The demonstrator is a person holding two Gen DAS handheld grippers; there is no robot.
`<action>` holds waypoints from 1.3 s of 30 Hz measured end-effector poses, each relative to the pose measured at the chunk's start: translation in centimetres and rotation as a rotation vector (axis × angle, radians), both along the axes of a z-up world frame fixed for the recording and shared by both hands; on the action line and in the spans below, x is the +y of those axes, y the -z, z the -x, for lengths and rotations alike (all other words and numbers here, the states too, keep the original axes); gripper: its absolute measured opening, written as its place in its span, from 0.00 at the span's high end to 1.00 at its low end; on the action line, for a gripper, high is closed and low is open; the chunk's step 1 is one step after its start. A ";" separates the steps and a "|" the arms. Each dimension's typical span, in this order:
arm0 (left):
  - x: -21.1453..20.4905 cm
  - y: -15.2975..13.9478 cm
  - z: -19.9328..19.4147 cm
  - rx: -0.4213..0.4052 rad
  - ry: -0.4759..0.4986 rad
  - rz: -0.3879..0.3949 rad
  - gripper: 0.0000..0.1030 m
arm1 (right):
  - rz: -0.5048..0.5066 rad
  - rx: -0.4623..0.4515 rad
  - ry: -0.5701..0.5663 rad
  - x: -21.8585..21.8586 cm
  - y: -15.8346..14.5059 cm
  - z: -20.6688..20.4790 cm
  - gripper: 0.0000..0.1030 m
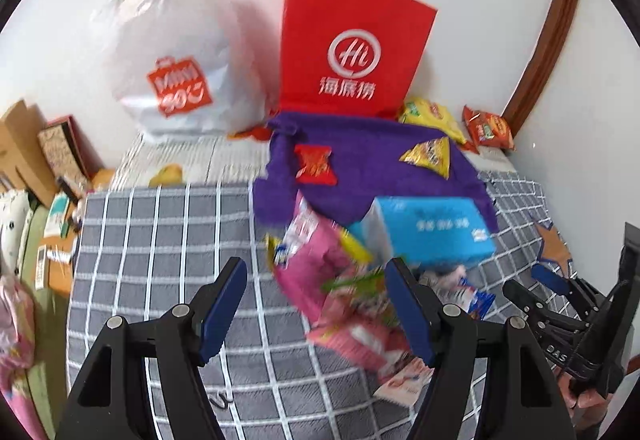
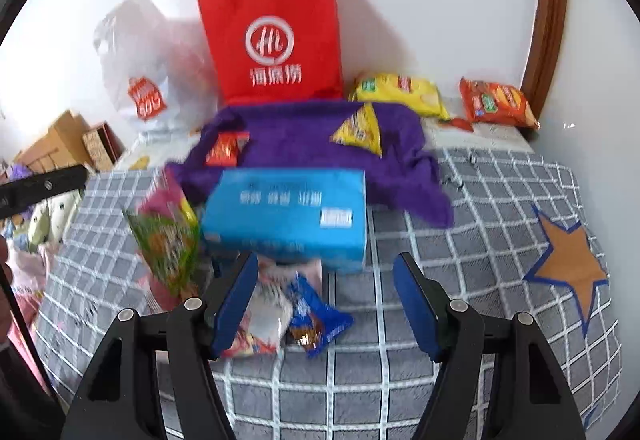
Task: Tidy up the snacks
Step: 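Move both tools back toward the snack pile beside the tissue box, then grasp the blue snack bag with the right tool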
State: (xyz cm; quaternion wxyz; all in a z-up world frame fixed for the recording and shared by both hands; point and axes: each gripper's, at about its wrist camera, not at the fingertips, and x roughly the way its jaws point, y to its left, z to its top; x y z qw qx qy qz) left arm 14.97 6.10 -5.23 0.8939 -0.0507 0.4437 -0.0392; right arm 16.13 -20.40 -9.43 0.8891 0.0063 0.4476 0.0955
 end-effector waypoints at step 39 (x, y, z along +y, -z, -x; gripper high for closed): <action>2.1 4.3 1.4 0.065 -0.017 0.049 0.32 | 0.068 0.125 -0.232 2.9 7.1 -1.0 0.56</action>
